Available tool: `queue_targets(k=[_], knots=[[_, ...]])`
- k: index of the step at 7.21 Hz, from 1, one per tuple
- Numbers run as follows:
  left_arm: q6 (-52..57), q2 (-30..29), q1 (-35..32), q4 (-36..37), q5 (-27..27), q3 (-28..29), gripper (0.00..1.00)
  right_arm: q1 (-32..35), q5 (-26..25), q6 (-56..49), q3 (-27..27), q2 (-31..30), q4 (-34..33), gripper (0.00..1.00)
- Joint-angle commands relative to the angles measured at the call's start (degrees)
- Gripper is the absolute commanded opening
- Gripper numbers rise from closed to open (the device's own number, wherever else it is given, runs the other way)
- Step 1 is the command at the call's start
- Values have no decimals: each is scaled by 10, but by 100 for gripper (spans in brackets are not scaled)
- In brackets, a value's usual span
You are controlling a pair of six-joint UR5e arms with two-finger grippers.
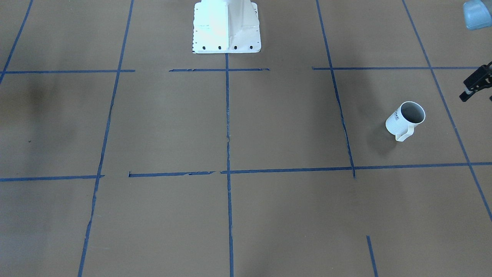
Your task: Left arm hands cup to right arm to dump lemon
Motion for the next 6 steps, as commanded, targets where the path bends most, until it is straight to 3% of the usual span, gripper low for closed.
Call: queue_targets(k=[1,3,6], knots=[[208,-5,-81,148,-1,8,100,36,5,-160,-1,-88,-60,100],[232,2,-84,209,-21,6,100,71,81,-248,-1,-113,-127,100],[233,21,-85,204,-37,16,100,90,85,-297,-2,-117,-165,100]])
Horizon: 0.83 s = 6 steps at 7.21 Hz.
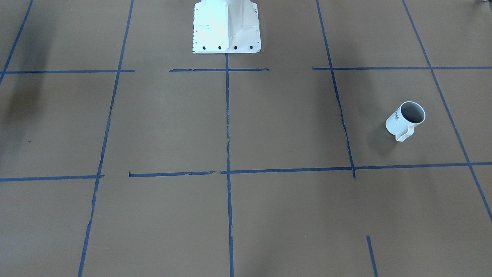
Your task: Left arm hands cup to right arm to dump lemon
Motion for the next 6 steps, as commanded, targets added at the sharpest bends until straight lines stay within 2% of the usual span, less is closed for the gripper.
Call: queue_targets(k=[1,3,6], knots=[[0,10,0,-1,-3,-10,100,16,12,-11,6,-2,-12,100],[-3,25,0,-1,-1,-32,100,5,-14,-14,-2,0,-29,100],[-5,23,0,-4,-4,-13,100,32,-21,-36,4,1,-68,100]])
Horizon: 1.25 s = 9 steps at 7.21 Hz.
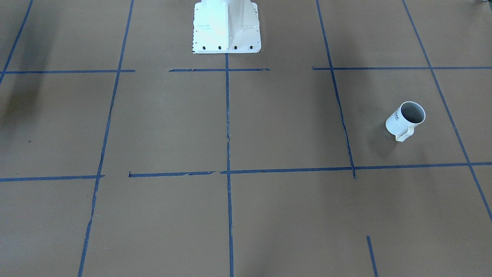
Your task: Left arm hands cup to right arm to dump lemon
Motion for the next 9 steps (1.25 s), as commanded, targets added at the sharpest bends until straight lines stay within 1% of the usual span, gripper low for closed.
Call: queue_targets(k=[1,2,3,4,7,9], knots=[[-2,-3,0,-4,-2,-7,100,10,-4,-5,3,4,-31,100],[0,0,0,-3,-1,-18,100,22,-3,-16,1,11,-52,100],[1,3,0,-1,-1,-11,100,25,-3,-44,3,7,-72,100],[1,3,0,4,-1,-17,100,24,-3,-61,1,8,-95,100],[2,5,1,6,4,-18,100,28,-3,-63,5,12,-108,100],[3,6,7,6,7,-8,100,31,-3,-63,9,28,-142,100]])
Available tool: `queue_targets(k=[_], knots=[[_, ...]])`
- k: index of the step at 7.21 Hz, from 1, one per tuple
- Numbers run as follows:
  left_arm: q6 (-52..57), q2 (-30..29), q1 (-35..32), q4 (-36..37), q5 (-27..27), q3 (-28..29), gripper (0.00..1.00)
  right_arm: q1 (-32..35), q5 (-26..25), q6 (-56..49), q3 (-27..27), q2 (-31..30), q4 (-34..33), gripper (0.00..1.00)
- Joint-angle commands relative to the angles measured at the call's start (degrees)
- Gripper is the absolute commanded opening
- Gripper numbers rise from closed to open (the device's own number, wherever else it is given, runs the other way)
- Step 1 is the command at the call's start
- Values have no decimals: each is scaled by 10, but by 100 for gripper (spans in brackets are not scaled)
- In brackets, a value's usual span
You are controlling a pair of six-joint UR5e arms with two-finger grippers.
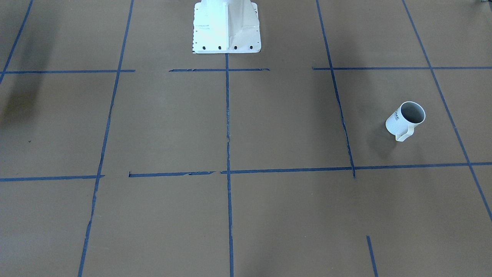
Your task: Left arm hands cup to right arm to dump lemon
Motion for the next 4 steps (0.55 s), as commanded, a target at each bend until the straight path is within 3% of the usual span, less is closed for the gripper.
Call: queue_targets(k=[1,4], knots=[[1,4,4,0,2,4,100,4,-1,0,3,13,-25,100],[1,4,6,0,3,18,100,9,0,0,22,12,-28,100]])
